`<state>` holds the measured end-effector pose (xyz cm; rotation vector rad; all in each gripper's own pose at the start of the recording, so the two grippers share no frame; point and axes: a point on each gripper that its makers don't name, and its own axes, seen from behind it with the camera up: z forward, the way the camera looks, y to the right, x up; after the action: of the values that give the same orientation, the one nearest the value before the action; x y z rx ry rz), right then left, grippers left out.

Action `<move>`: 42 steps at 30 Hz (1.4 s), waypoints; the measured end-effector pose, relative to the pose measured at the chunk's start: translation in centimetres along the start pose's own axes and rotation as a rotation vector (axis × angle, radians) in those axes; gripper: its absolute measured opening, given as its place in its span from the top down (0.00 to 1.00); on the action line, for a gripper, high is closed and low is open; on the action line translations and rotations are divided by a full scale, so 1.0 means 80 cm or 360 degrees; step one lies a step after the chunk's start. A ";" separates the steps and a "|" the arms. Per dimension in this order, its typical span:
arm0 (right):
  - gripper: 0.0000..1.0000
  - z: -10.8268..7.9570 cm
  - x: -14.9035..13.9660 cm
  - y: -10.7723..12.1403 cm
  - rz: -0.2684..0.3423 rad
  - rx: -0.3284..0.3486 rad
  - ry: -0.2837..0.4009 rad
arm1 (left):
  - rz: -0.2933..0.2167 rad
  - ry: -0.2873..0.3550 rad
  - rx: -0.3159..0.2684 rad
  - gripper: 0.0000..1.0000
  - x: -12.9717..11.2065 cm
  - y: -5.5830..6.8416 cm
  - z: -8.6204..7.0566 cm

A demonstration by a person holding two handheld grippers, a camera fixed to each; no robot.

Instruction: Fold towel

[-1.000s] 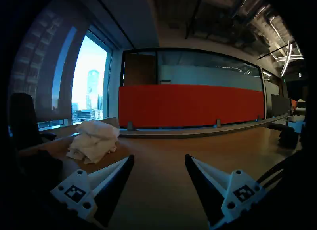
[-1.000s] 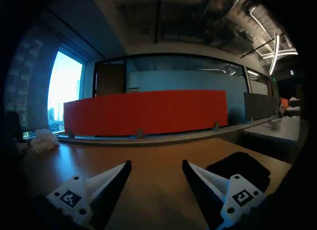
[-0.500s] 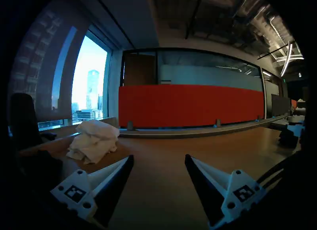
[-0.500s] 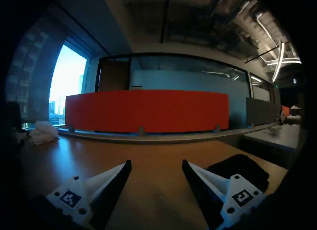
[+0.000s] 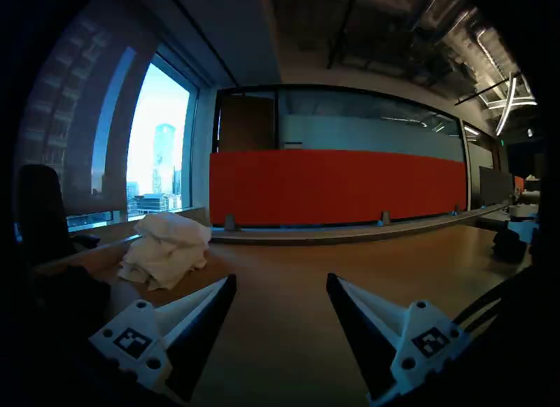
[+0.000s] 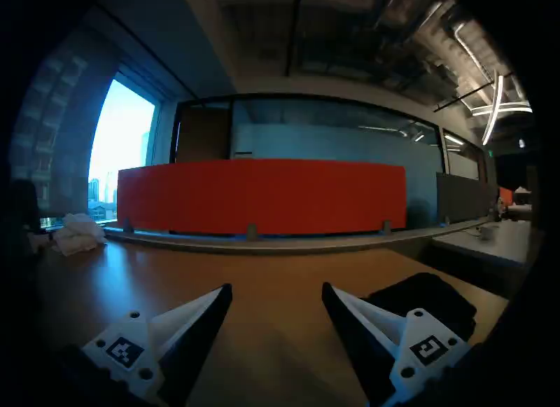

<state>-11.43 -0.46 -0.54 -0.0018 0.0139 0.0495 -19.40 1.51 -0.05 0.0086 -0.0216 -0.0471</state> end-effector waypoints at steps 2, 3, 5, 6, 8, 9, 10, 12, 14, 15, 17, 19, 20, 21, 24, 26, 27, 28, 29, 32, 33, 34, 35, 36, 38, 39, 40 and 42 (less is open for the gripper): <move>0.01 0.000 -0.001 0.000 0.0001 0.0002 -0.0001 | 0.0000 0.0000 0.0000 0.04 0.000 0.000 0.000; 0.01 0.000 -0.001 0.000 0.0001 0.0003 -0.0001 | 0.0000 0.0000 0.0000 0.04 0.000 0.000 0.000; 0.01 0.001 -0.001 0.000 0.0001 0.0004 -0.0001 | 0.0000 0.0000 0.0000 0.05 0.000 0.000 0.000; 0.01 0.001 -0.001 0.000 0.0001 0.0004 -0.0002 | 0.0000 0.0000 0.0000 0.05 0.000 0.000 0.000; 0.01 0.000 -0.001 0.000 0.0001 0.0004 -0.0003 | 0.0000 0.0000 0.0000 0.04 0.001 0.000 0.000; 0.01 0.000 -0.001 0.000 0.0001 0.0004 -0.0004 | 0.0000 0.0000 0.0000 0.04 0.001 0.001 0.000; 0.01 0.000 -0.001 0.000 0.0002 0.0004 -0.0004 | 0.0000 0.0000 0.0000 0.04 0.001 0.001 0.000; 0.01 0.000 -0.002 0.000 0.0003 0.0003 -0.0003 | 0.0000 0.0000 0.0000 0.04 0.001 0.001 -0.001; 0.01 0.000 -0.002 0.000 0.0003 0.0003 -0.0003 | 0.0000 0.0000 0.0000 0.04 0.001 0.000 -0.001; 0.01 0.000 -0.003 0.000 0.0003 0.0003 -0.0002 | 0.0000 0.0000 0.0000 0.04 0.001 0.000 -0.001; 0.01 0.000 -0.003 0.000 0.0003 0.0003 -0.0002 | 0.0000 -0.0001 0.0000 0.05 0.002 0.000 0.000; 0.01 0.000 -0.003 0.000 0.0002 0.0003 -0.0002 | 0.0000 -0.0001 0.0000 0.05 0.002 0.001 0.000; 0.01 0.000 -0.003 0.000 0.0002 0.0003 -0.0002 | 0.0000 -0.0001 0.0000 0.05 0.003 0.001 0.000; 0.01 0.000 -0.003 0.000 0.0002 0.0003 -0.0002 | 0.0000 -0.0001 -0.0001 0.05 0.003 0.001 0.000; 0.01 0.000 -0.002 0.000 0.0002 0.0003 -0.0002 | 0.0000 -0.0002 -0.0001 0.05 0.004 0.001 0.000; 0.01 0.000 -0.002 0.000 0.0002 0.0003 -0.0002 | 0.0001 -0.0002 -0.0001 0.05 0.005 0.001 0.000; 0.01 0.000 -0.002 0.000 0.0002 0.0003 -0.0002 | 0.0001 -0.0002 -0.0001 0.05 0.005 0.001 0.000; 0.01 0.000 -0.002 0.000 0.0002 0.0003 -0.0003 | 0.0001 -0.0002 -0.0001 0.05 0.006 0.001 0.000; 0.01 0.000 -0.002 0.000 0.0002 0.0003 -0.0003 | 0.0001 -0.0003 -0.0001 0.05 0.007 0.000 0.000; 0.01 0.000 -0.002 0.000 0.0002 0.0003 -0.0003 | 0.0001 -0.0004 -0.0001 0.04 0.009 0.000 -0.001; 0.01 0.000 -0.002 0.000 0.0002 0.0003 -0.0003 | 0.0001 -0.0004 -0.0001 0.04 0.009 0.000 -0.001; 0.01 0.000 -0.002 -0.001 0.0002 0.0003 -0.0003 | 0.0001 -0.0004 -0.0001 0.05 0.010 0.000 -0.001; 0.01 0.000 -0.002 -0.001 0.0002 0.0003 -0.0003 | 0.0001 -0.0004 -0.0001 0.05 0.010 -0.001 -0.002; 0.01 0.000 -0.002 -0.001 0.0002 0.0003 -0.0003 | 0.0001 -0.0004 -0.0001 0.05 0.011 -0.001 -0.002; 0.01 0.000 -0.002 -0.001 0.0002 0.0003 -0.0002 | 0.0002 -0.0005 -0.0001 0.05 0.012 -0.001 -0.002; 0.01 0.000 -0.002 -0.001 0.0002 0.0003 -0.0002 | 0.0002 -0.0005 -0.0001 0.05 0.013 -0.001 -0.003; 0.01 0.000 -0.002 -0.001 0.0002 0.0003 -0.0002 | 0.0002 -0.0005 -0.0001 0.05 0.013 -0.001 -0.003; 0.01 0.000 -0.002 0.000 0.0002 0.0003 -0.0003 | 0.0002 -0.0006 -0.0001 0.05 0.014 -0.002 -0.003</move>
<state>-11.57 -0.50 -0.53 0.0003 0.0123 0.0507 -18.25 1.32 -0.27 0.0079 -0.0252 -0.0459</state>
